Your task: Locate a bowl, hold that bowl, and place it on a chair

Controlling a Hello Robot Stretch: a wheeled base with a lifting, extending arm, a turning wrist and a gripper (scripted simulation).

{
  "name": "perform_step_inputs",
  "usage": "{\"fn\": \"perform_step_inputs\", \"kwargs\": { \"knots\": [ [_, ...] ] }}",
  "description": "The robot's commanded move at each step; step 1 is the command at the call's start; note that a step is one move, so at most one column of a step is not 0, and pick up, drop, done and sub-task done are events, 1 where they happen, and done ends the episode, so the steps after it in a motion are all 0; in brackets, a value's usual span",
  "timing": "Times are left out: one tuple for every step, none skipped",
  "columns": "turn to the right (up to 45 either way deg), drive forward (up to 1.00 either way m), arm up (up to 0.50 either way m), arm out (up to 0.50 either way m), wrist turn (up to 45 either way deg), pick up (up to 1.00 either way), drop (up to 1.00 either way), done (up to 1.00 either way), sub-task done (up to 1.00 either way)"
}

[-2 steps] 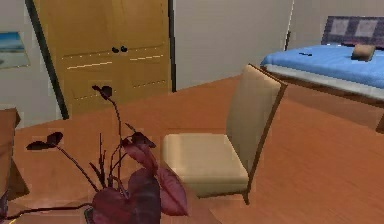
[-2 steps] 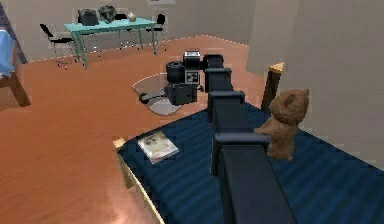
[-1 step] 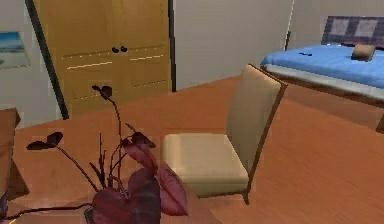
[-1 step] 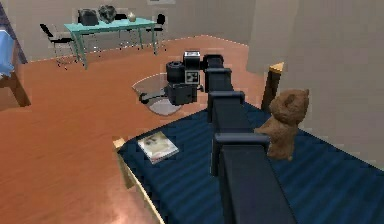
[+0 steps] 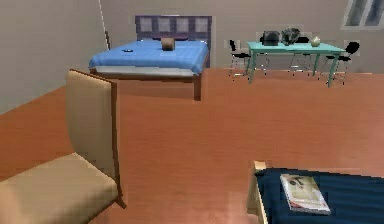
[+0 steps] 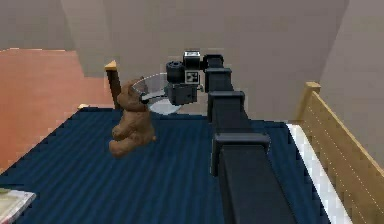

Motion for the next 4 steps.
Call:
{"fn": "perform_step_inputs", "kwargs": {
  "knots": [
    [6.0, 0.0, 0.0, 0.0, 0.0, 0.0, 0.0, 0.0, 0.0],
    [3.0, 0.0, 0.0, 0.0, 0.0, 0.0, 0.0, 0.0, 0.0],
    [0.0, 0.45, 0.0, 0.0, 0.0, 0.0, 0.0, 0.0, 0.0],
    [-18.0, 0.0, 0.0, 0.0, 0.0, 0.0, 0.0, 0.0, 0.0]
  ]
}}
